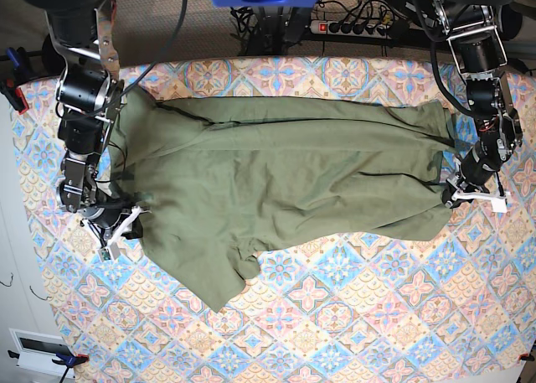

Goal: Layout the t-shirt on the table in an organized manner, then fold the t-shirt properly
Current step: 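Fold the shirt hem up toward the collar with both grippers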

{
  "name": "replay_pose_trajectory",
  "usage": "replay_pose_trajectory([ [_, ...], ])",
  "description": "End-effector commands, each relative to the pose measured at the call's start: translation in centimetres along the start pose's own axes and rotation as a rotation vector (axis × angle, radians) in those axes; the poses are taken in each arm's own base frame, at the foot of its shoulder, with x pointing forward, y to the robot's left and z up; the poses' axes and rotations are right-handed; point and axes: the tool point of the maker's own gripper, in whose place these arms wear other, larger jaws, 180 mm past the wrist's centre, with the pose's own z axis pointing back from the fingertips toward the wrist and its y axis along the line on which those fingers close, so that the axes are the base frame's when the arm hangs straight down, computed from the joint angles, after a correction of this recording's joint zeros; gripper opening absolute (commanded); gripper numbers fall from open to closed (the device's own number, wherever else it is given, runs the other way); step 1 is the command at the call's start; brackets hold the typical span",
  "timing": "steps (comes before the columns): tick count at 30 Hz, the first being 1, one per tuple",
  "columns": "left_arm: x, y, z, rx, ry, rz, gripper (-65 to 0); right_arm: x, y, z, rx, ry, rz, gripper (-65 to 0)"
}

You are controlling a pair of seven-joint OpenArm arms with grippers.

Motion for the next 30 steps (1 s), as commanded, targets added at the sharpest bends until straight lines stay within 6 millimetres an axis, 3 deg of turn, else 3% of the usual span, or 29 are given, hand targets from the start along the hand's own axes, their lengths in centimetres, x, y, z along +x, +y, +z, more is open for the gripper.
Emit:
replay_pose_trajectory([
  [1, 1.9, -1.0, 0.4, -0.032, -0.042, -0.018, -65.0, -0.3, 0.2, 0.0, 0.012, 0.053, 0.035, -63.3],
  [3, 1.9, -1.0, 0.4, -0.032, -0.042, -0.018, -65.0, 0.1, 0.1, 0.1, 0.008, 0.043, 0.043, -63.3],
  [7, 2.2, -1.2, 0.4, -0.035, -0.049, -0.018, -65.0, 3.5, -0.5, 1.2, -0.033, -0.002, 0.116, -63.4],
  [9, 2.2, -1.3, 0.4, -0.036, -0.05, -0.018, -65.0, 3.4, -0.5, 2.1, -0.038, -0.015, 0.111, -63.4],
  [14, 2.2, -1.3, 0.3, -0.038, -0.052, -0.017, -65.0, 6.8, 1.1, 4.4, -0.013, -0.116, 0.112, -63.3],
  [24, 3.6, -4.0, 2.7, -0.094, -0.113, -0.108, -65.0, 5.1, 1.5, 7.7, -0.08, -0.056, 0.215, -63.3],
  [30, 4.0, -3.3, 4.1, -0.082, -0.143, -0.113, -65.0, 4.2, 0.3, 11.3, -0.174, -0.046, 0.238, -63.3],
])
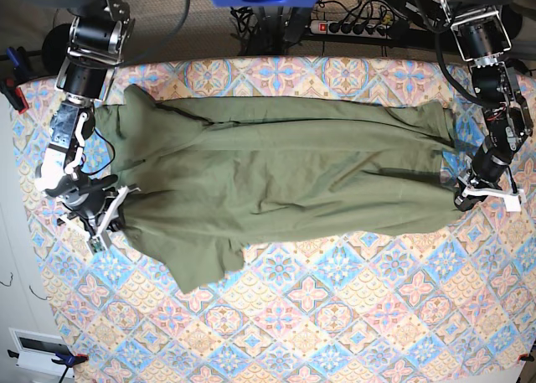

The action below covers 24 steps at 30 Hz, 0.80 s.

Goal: Layout the t-shirt on the table in an organized manner, then fold the t-shirt properly
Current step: 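Fold the shirt hem up toward the collar with both grippers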

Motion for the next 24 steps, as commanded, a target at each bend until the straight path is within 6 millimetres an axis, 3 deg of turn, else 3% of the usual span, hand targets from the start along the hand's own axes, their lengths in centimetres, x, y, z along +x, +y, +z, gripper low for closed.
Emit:
replay_pose_trajectory([
  [1, 2.1, -1.4, 0.6, -0.042, -0.054, -0.032, -65.0, 1.1, -1.7, 1.3, -0.048, -0.03, 0.011, -63.3],
  [3, 2.5, -1.8, 1.1, -0.049, -0.069, -0.045, -65.0, 0.6, -2.2, 2.4, -0.08, -0.015, 0.015, -63.3],
  [7, 3.7, -0.6, 2.8, -0.024, -0.119, -0.039, -65.0, 0.5, -1.8, 4.1, -0.065, -0.046, -0.009, -63.2],
  [15, 4.5, 2.2, 4.9, 0.037, -0.127, 0.004, -65.0, -2.3, -3.7, 7.5, -0.049, -0.035, -0.075, -63.2],
  [24, 0.5, 4.9, 5.9, 0.101, -0.004, 0.013, -65.0, -6.6, -2.6, 7.8, -0.028, 0.085, -0.076, -63.2],
])
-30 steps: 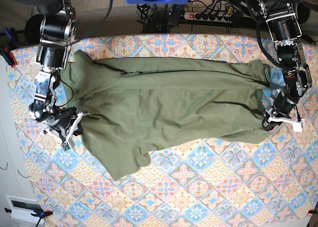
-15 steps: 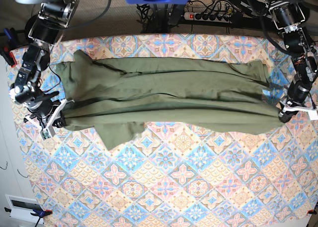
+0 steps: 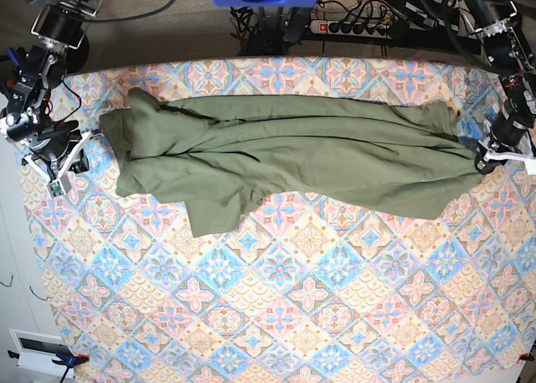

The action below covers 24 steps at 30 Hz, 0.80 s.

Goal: Layout the t-shirt on the table in an organized manner, then fold the t-shirt properly
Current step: 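Fold the shirt hem up toward the collar with both grippers, then regrasp the shirt end with the right gripper and pull it taut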

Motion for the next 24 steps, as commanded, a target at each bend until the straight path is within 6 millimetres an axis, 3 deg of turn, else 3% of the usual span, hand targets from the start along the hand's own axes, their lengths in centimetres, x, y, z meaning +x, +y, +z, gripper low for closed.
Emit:
replay_pose_trajectory([
  [1, 0.5, -0.8, 0.1, -0.019, -0.009, -0.037, -65.0, 1.7, -0.8, 0.7, -0.015, -0.055, 0.017, -63.2],
  [5, -2.8, -0.2, -0.1, 0.001, 0.084, -0.068, -65.0, 1.1, -0.5, 0.6, -0.009, -0.044, 0.013, -63.2],
  [11, -3.2, 0.8, -0.1, 0.046, 0.099, -0.106, -63.0, 1.6, -0.3, 0.8, -0.011, -0.055, 0.022, -63.1],
  [13, -3.4, 0.7, -0.2, 0.045, 0.102, -0.115, -58.8, 2.9, 0.2, 1.2, -0.013, -0.088, 0.057, -63.0],
  [17, -2.8, 0.5, -0.1, 0.042, 0.089, -0.115, -50.5, 6.0, 3.7, 1.6, 0.03, -0.164, 0.148, -58.5],
  [24, -0.1, -4.0, 1.4, -0.047, -0.009, -0.204, -36.3, 10.4, 5.1, 1.6, 0.051, -0.252, 0.208, -43.9],
])
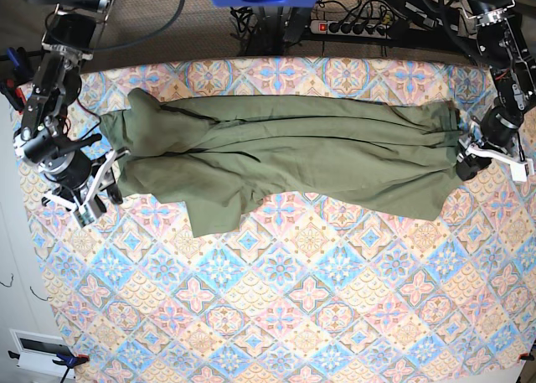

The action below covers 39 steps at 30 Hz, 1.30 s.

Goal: Layout the t-shirt on the table in an organized manner, then fold the t-shirt properly
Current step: 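Regrasp the shirt end with the right gripper and pull it taut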

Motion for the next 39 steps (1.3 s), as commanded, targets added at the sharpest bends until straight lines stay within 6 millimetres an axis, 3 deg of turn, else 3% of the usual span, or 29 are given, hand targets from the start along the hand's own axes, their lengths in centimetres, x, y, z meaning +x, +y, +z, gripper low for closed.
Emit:
replay_pose_trajectory([
  [1, 1.4, -0.1, 0.3, 0.001, -0.032, -0.021, -32.7, 2.0, 0.0, -0.4, 0.009, -0.057, 0.003, -42.7],
  [4, 3.2, -1.4, -0.2, -0.03, -0.076, -0.018, -21.7, 4.0, 0.5, -2.0, 0.041, -0.102, -0.035, -41.3],
  [9, 4.4, -1.6, -1.3, -0.046, -0.102, 0.026, -8.6, 3.4, 0.5, -5.0, 0.092, -0.076, -0.144, -41.3],
  [12, 4.5, -1.5, -2.8, -0.058, -0.103, 0.097, -8.3, 3.5, 0.5, -7.5, 0.108, -0.026, -0.158, -41.1],
  [17, 3.4, -2.0, -3.4, -0.072, -0.091, 0.136, -8.3, 4.3, 0.2, -9.9, 0.105, 0.022, -0.108, -41.0],
  [21, 3.2, -2.0, -3.4, -0.073, -0.088, 0.136, -8.3, 5.0, 2.3, -12.3, 0.177, 0.049, -0.094, -40.9],
  [26, 3.2, -2.0, -3.4, -0.073, -0.088, 0.136, -8.3, 3.0, 6.6, -15.2, 0.295, 0.102, -0.167, -40.9],
  [29, 3.2, -2.0, -3.5, -0.072, -0.087, 0.137, -8.3, 2.4, 8.0, -16.1, 0.332, 0.11, -0.204, -40.9],
  [34, 3.2, -2.0, -3.5, -0.072, -0.087, 0.137, -8.3, 4.3, 7.7, -17.0, 0.341, 0.06, -0.215, -40.9],
  [39, 3.2, -2.0, -3.5, -0.072, -0.087, 0.137, -8.3, 4.5, 7.9, -17.1, 0.344, 0.048, -0.211, -40.9],
])
